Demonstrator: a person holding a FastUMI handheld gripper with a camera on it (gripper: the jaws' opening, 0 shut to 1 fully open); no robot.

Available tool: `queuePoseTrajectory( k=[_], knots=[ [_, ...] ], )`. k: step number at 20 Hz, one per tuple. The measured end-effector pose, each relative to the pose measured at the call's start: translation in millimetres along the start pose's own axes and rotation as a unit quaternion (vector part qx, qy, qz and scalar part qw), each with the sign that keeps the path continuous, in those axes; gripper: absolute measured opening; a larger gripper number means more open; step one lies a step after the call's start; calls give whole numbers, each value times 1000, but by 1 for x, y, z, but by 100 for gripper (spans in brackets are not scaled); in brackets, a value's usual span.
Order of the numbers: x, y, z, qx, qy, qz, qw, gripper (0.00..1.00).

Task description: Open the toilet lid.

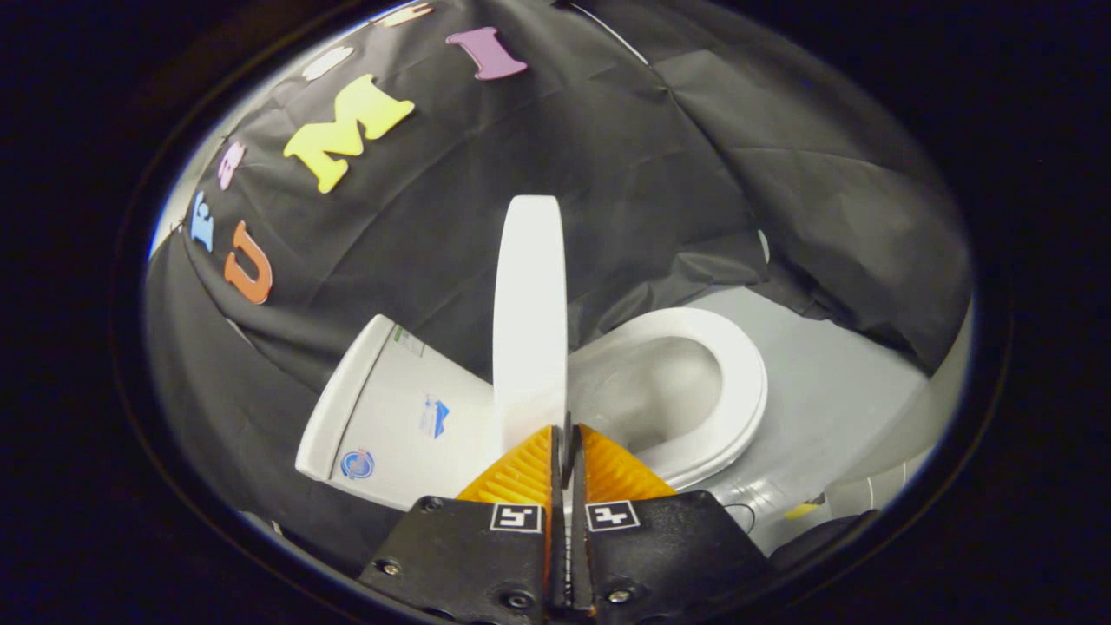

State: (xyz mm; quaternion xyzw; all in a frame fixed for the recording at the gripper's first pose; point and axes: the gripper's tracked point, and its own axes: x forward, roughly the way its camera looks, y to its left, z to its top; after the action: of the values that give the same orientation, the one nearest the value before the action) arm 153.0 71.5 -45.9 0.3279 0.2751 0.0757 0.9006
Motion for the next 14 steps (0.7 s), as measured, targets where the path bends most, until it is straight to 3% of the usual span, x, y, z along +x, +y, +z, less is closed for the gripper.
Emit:
queuePoseTrajectory(
  k=[14],
  knots=[
    [-4,70,-10,-122,-29,-24,992,6]
  ],
)
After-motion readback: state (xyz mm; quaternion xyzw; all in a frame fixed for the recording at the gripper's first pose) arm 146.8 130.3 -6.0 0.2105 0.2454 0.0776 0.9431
